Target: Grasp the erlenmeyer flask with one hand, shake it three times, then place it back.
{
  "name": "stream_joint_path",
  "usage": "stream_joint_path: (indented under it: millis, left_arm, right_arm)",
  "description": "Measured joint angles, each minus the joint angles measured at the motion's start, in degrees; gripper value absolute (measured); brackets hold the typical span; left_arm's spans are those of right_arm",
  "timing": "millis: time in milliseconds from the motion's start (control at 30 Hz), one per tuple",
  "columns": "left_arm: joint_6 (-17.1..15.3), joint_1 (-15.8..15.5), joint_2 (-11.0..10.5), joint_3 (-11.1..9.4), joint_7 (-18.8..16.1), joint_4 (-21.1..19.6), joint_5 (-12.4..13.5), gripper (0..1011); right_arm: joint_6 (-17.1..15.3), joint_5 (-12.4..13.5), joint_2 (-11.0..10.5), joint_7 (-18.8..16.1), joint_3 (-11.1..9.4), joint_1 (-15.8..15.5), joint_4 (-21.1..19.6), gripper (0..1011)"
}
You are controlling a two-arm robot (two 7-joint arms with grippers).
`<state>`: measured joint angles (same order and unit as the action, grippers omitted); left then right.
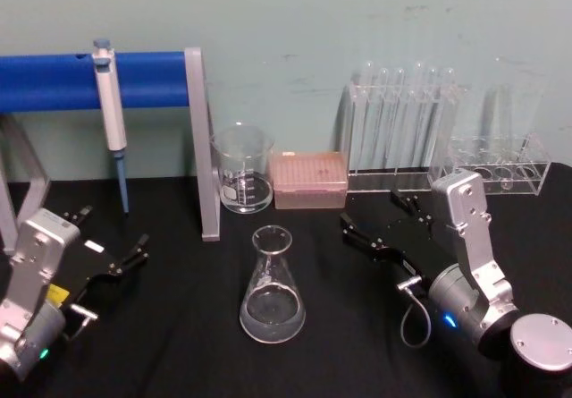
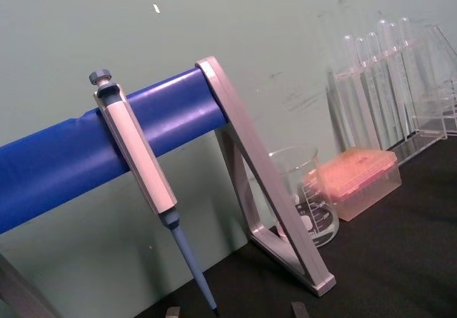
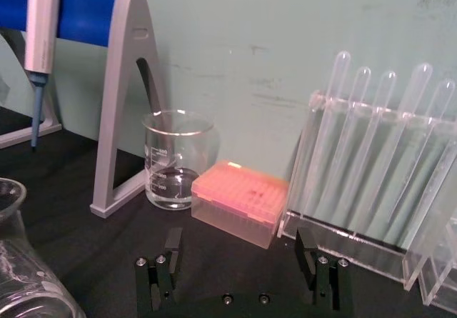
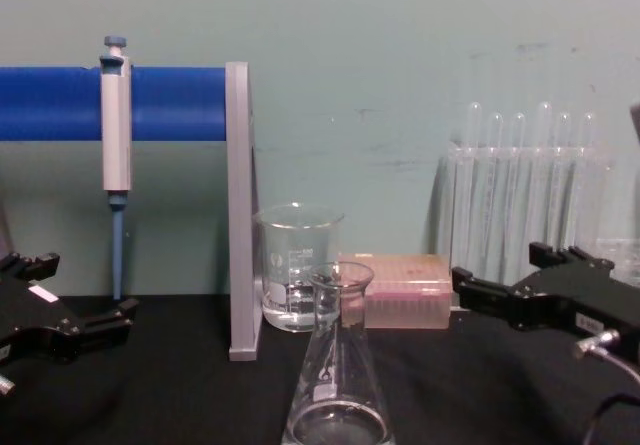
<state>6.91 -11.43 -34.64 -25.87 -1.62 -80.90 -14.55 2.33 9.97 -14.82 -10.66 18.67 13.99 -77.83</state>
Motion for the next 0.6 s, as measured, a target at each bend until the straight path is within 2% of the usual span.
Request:
stream_joint_path:
  millis: [200, 600]
  left_arm:
    - [0.0, 0.0, 0.0, 0.0, 0.0, 0.0, 0.0, 1001]
    - [0.0, 0.0, 0.0, 0.0, 0.0, 0.0, 0.0, 1001]
  right_arm:
    - [-0.81, -0.59, 1.13, 0.09, -0.56, 0.49, 1.3, 1000]
    - [-0.75, -0.57, 0.98, 0.11, -0.45, 0.45, 1.17, 1000]
